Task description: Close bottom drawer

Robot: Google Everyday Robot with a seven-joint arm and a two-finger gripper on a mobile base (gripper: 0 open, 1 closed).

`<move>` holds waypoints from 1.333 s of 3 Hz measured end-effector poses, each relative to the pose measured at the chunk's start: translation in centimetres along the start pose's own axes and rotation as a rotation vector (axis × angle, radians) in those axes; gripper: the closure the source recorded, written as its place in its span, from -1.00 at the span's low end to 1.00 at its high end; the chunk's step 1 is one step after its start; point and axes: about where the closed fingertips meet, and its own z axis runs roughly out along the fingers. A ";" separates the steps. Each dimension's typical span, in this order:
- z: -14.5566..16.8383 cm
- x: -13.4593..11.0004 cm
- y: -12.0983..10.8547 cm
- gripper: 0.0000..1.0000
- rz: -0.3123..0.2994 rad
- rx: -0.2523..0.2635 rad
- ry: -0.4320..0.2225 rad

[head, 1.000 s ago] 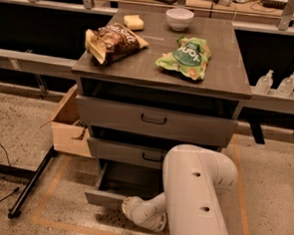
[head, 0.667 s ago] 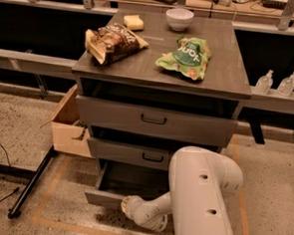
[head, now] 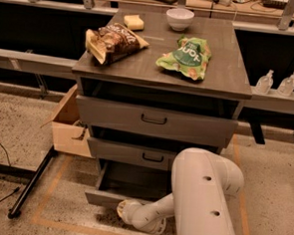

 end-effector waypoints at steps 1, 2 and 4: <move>1.3 0.2 0.8 1.00 -0.004 -0.005 -0.005; 3.2 0.5 0.9 1.00 -0.009 0.014 -0.012; 6.0 1.7 -1.6 1.00 -0.036 0.075 -0.004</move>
Offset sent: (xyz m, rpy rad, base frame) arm 0.0185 0.0212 -0.0498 0.0085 -0.0477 -0.0111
